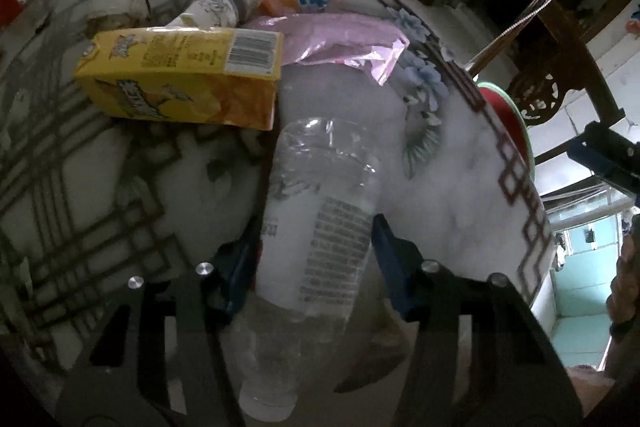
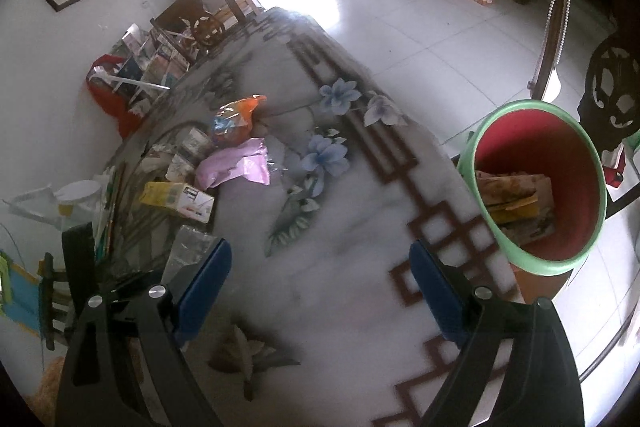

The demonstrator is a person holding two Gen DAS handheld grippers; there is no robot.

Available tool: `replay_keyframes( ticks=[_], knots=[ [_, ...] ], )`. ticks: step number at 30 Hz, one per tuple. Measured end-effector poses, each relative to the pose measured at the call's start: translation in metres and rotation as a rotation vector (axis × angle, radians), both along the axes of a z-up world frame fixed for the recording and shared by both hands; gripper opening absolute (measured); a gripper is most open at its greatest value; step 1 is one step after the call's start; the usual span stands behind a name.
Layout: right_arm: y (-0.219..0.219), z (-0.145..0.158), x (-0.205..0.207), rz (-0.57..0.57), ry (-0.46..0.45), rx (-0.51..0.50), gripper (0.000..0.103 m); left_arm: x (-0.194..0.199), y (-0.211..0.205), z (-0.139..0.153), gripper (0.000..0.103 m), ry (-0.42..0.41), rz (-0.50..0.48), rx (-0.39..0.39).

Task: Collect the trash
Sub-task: 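Grasp the clear plastic bottle with the left tool while the right tool grasps the orange snack bag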

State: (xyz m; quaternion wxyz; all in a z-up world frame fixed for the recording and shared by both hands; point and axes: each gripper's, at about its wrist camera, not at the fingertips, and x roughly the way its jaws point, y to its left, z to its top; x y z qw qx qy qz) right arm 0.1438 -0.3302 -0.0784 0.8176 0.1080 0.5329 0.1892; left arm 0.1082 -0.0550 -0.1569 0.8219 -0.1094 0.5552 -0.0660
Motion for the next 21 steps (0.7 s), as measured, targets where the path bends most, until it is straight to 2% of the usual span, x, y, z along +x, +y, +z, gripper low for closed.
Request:
replay_keyframes(
  ticks=[7, 12, 16, 19, 21],
  knots=[
    [0.037, -0.008, 0.017, 0.047, 0.016, -0.001, 0.087, -0.029, 0.032, 0.008, 0.053, -0.02, 0.096, -0.034],
    [0.09, -0.01, 0.062, 0.131, 0.004, -0.003, 0.087, -0.052, 0.056, 0.009, 0.053, -0.015, 0.175, -0.026],
    [0.132, -0.014, 0.098, 0.2, -0.045, -0.076, 0.087, -0.058, 0.065, 0.009, 0.053, -0.022, 0.195, -0.031],
    [0.157, -0.03, 0.128, 0.229, -0.016, -0.11, 0.087, -0.056, 0.071, 0.005, 0.053, -0.018, 0.203, -0.045],
    [0.167, -0.043, 0.146, 0.227, 0.031, -0.091, 0.087, -0.053, 0.075, 0.003, 0.053, -0.016, 0.204, -0.055]
  ],
)
